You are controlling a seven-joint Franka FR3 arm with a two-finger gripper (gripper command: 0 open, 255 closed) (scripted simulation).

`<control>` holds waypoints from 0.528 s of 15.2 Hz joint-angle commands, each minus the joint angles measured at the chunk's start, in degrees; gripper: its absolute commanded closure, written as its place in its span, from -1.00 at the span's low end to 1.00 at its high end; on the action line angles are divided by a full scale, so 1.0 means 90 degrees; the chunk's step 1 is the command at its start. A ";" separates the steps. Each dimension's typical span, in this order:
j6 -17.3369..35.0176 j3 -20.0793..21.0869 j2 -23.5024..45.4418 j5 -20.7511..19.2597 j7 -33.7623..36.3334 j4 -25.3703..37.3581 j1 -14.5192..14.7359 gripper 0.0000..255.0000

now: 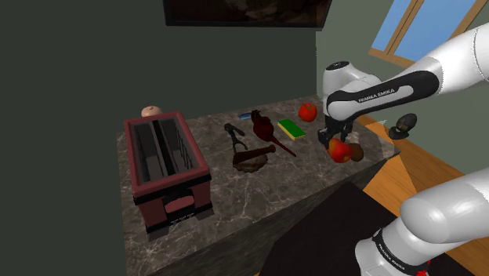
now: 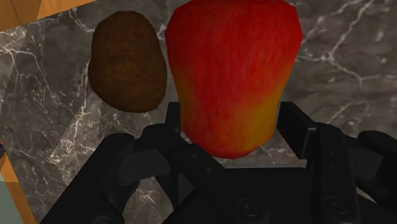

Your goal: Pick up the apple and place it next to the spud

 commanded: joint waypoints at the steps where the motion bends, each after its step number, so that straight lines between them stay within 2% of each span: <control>1: -0.0174 0.0008 -0.0122 0.0064 -0.0061 0.0058 0.0026 1.00; 8: -0.0795 -0.0007 -0.0482 0.0222 -0.0314 0.0359 0.0071 1.00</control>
